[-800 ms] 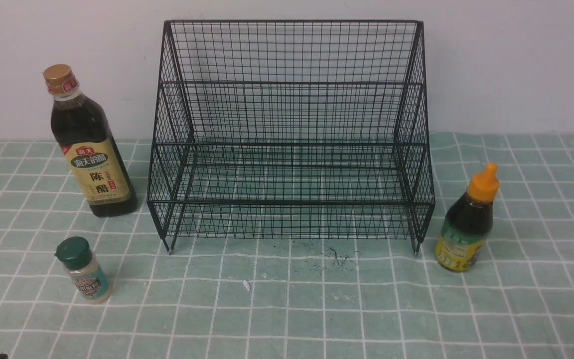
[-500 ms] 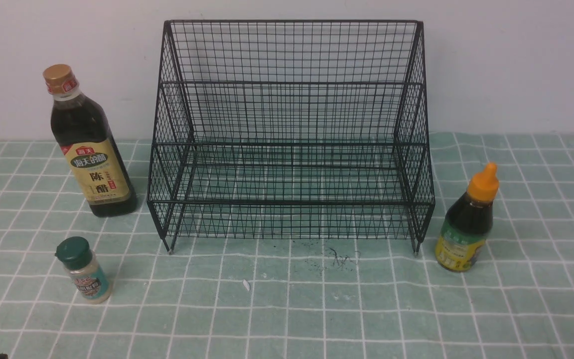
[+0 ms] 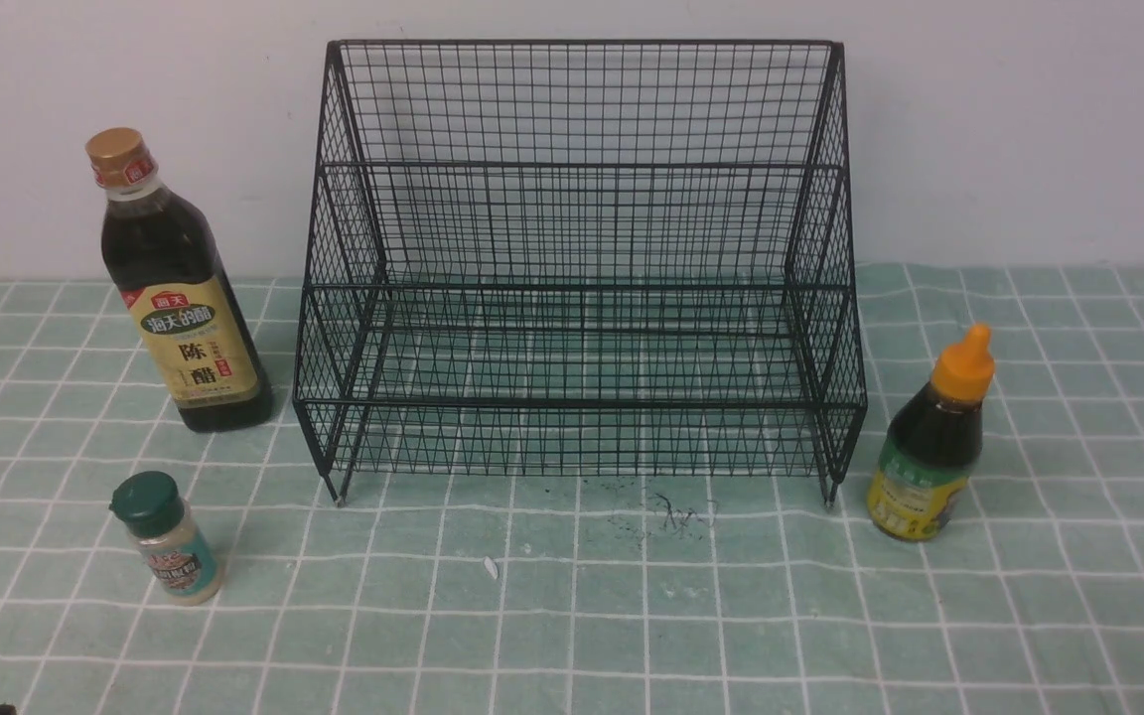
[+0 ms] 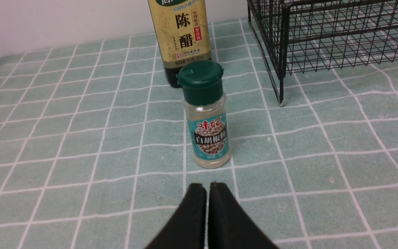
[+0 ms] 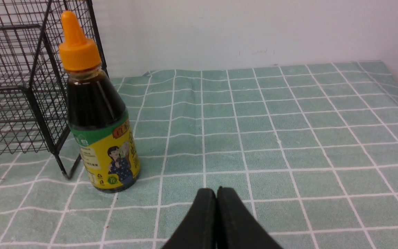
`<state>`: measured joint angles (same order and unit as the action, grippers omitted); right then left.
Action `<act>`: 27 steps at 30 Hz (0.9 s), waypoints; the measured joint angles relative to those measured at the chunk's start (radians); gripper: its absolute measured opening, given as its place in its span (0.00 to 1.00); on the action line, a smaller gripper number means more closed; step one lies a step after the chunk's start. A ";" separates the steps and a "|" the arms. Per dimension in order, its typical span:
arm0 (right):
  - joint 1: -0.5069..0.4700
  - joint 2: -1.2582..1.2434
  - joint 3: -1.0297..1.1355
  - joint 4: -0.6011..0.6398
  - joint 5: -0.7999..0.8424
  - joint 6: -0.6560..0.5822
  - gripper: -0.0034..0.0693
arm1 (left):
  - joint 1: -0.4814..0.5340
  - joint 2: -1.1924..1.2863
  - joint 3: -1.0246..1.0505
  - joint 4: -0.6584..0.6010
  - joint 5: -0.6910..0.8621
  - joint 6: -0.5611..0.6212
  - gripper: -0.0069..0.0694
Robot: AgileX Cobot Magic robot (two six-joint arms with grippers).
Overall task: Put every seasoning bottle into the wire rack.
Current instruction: Use the right arm to grab the condiment bottle closest to it
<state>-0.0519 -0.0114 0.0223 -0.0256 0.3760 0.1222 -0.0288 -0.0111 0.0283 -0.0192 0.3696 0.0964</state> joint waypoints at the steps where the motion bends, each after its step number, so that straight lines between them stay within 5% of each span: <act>1: 0.000 0.000 0.000 0.012 -0.008 0.004 0.03 | 0.000 0.000 0.000 0.000 0.000 0.000 0.08; 3: 0.000 0.000 0.004 0.053 -0.034 0.019 0.03 | 0.000 0.000 0.000 0.000 0.000 0.000 0.08; 12: 0.000 0.000 0.005 0.618 -0.317 0.203 0.03 | 0.000 0.000 0.000 0.000 0.002 0.000 0.08; 23: 0.000 0.000 -0.012 0.668 -0.384 0.179 0.03 | 0.000 0.000 0.000 0.000 0.002 0.000 0.08; 27: 0.000 0.009 -0.203 0.574 -0.295 0.121 0.03 | 0.000 0.000 0.000 0.000 0.002 0.000 0.08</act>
<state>-0.0519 -0.0022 -0.1811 0.5488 0.0807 0.2431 -0.0288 -0.0111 0.0283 -0.0192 0.3718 0.0964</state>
